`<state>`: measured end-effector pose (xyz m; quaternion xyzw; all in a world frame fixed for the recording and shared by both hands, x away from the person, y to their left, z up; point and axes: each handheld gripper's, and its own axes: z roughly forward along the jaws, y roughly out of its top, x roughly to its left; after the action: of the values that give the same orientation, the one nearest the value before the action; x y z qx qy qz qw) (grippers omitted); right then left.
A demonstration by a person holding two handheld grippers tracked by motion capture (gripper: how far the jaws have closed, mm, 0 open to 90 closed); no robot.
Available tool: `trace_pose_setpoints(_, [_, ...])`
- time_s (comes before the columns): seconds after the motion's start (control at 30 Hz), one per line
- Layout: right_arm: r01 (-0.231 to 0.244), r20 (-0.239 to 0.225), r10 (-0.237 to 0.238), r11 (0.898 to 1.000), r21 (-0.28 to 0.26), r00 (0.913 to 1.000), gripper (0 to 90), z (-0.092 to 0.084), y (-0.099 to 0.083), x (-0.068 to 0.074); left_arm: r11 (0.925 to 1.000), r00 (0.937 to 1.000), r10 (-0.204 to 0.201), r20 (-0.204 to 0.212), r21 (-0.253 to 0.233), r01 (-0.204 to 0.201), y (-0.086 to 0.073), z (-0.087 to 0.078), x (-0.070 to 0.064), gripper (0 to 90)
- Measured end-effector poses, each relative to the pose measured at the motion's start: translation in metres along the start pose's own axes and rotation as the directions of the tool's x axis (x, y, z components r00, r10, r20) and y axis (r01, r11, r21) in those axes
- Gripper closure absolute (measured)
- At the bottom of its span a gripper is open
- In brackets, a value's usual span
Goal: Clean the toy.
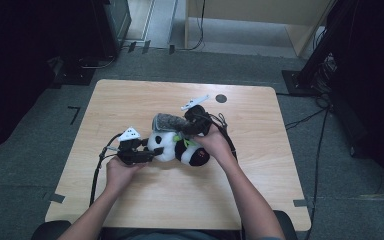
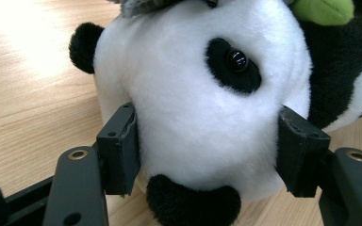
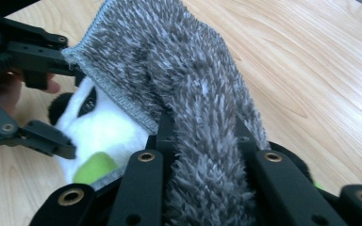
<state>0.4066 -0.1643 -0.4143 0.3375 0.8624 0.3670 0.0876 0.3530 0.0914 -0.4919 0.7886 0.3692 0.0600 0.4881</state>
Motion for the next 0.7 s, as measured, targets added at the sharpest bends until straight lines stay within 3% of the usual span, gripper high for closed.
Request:
trace_pose_setpoints(0.07, [0.003, 0.008, -0.003, 1.0, 0.001, 1.0, 74.0, 0.0, 0.0, 0.0, 1.0, 1.0, -0.006, 0.004, -0.004, 0.006, 0.0, 0.0, 0.0, 34.3])
trace_pose_setpoints(0.13, [0.017, 0.047, -0.016, 1.0, -0.001, 0.9988, 74.3, -0.001, 0.0, -0.002, 0.9999, 0.9999, -0.008, 0.007, -0.011, 0.008, 0.0, 0.0, 0.001, 34.2])
trace_pose_setpoints(0.27, [0.003, 0.063, -0.002, 1.0, -0.018, 0.998, 74.4, -0.005, 0.001, -0.002, 0.9999, 0.9999, -0.006, 0.011, -0.014, 0.006, -0.001, 0.0, 0.001, 34.0])
trace_pose_setpoints(0.4, [-0.014, 0.05, 0.017, 0.998, -0.062, 0.9986, 74.9, -0.015, 0.006, 0.001, 0.9998, 0.9999, -0.011, 0.012, -0.019, 0.011, -0.002, 0.0, 0.002, 33.7])
trace_pose_setpoints(0.53, [0.014, 0.028, -0.01, 0.99, -0.138, 0.9995, 74.7, -0.033, 0.018, 0.014, 0.9996, 0.9999, -0.012, 0.009, -0.025, 0.012, -0.001, 0.0, 0.001, 33.3])
trace_pose_setpoints(0.67, [0.05, 0.013, -0.048, 0.986, -0.157, 0.9987, 74.5, -0.032, 0.024, 0.029, 0.9996, 1.0, -0.009, 0.003, -0.028, 0.009, -0.001, -0.001, 0.0, 33.3])
trace_pose_setpoints(0.7, [0.066, -0.005, -0.067, 0.987, -0.147, 0.9977, 74.4, -0.024, 0.025, 0.036, 0.9995, 1.0, -0.009, 0.001, -0.029, 0.009, -0.001, -0.001, -0.002, 33.3])
